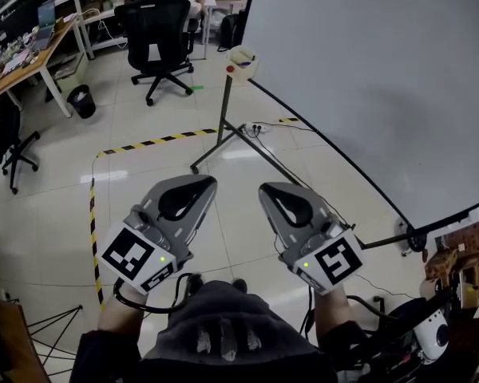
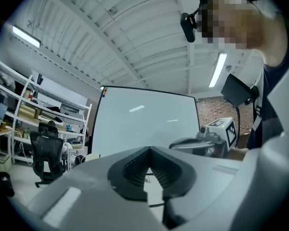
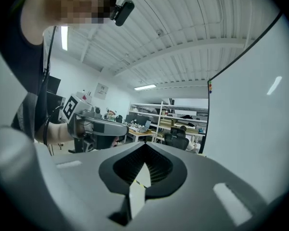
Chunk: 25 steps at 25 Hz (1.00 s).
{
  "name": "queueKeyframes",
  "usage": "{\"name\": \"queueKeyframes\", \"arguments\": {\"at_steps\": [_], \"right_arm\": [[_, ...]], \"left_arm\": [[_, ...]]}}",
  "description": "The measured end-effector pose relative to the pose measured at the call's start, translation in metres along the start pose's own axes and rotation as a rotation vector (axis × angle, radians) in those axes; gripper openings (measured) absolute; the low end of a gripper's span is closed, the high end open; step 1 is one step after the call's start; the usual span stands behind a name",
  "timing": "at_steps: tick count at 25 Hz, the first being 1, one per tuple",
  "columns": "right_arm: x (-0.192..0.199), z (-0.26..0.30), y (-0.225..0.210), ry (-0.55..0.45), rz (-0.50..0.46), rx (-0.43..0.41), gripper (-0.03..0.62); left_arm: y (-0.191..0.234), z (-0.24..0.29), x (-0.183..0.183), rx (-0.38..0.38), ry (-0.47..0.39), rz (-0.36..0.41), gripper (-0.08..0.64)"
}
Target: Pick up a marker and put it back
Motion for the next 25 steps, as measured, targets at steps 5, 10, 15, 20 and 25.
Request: {"name": "queueKeyframes", "arguments": {"at_steps": [5,10,15,20,25], "right_arm": [[0.009,-0.018,-0.016,0.003,0.004,0.016,0.002],[0.011,-0.022,-0.020,0.007,0.000,0.030,0.002],[0.012,-0.018,-0.020,0.015,-0.015,0.021,0.002],[0.012,-0.013,-0.032,-0.017,-0.026,0.024,0.002],[0.008,-0.015,-0.036,-0.047,-0.001,0.044,0.000]], "left_arm": [[-0.016,0.015,0.002,-0.022,0.003,0.037,0.006],[-0.022,0.014,0.001,-0.031,0.007,0.044,0.006],[-0.020,0.009,0.000,-0.043,0.001,0.041,0.006],[-0.017,0.020,0.003,-0.038,0.007,0.042,0.006],[-0.013,0.020,0.006,-0.040,0.026,0.023,0.006]]}}
Point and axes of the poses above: the fingertips, and each gripper's own axes: z forward along the fingers, y to its left, x out of its underside, the point moved 1 cm from there along -z, backward along the fingers, and after that the axes turned 14 degrees about -z, right-handed, at the moved point
